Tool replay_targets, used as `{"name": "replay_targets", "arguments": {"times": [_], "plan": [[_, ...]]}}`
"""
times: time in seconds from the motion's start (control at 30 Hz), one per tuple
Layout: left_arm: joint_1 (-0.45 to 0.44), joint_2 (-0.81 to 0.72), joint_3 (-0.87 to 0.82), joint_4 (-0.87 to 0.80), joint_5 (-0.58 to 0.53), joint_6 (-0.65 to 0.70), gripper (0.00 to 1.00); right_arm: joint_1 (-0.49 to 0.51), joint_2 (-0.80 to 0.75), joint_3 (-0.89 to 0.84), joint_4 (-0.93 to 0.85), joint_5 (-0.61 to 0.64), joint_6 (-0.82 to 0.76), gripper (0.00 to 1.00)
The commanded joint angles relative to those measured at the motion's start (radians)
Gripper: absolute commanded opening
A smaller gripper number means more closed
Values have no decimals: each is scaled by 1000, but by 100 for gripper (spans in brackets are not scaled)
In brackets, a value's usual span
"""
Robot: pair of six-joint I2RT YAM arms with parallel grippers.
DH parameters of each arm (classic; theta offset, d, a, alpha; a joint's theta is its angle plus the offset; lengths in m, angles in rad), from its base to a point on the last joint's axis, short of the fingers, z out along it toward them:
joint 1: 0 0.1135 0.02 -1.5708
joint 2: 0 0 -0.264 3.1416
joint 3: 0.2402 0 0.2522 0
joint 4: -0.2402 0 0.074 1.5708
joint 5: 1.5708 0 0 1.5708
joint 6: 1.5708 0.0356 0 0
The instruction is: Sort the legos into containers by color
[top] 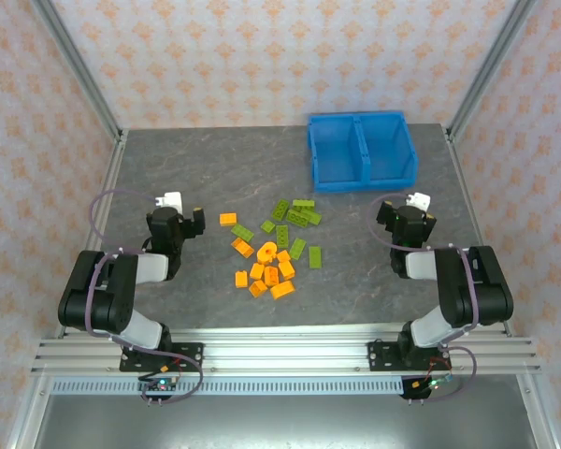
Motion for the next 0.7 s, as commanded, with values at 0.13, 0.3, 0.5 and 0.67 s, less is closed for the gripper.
{"name": "replay_targets", "arguments": {"times": [0.13,0.3,0.5,0.67], "plan": [[-7,-9,23,34,1,14,100,-1,-11,3,18,-4,-7,99],[-8,-9,21,34,0,15,100,-1,-11,4,18,-4,-8,99],[-7,-9,21,34,0,16,100,-1,-13,3,20,-7,-7,99],[-7,-9,21,34,-1,15,100,-1,-15,1,23,-3,-7,99]]}}
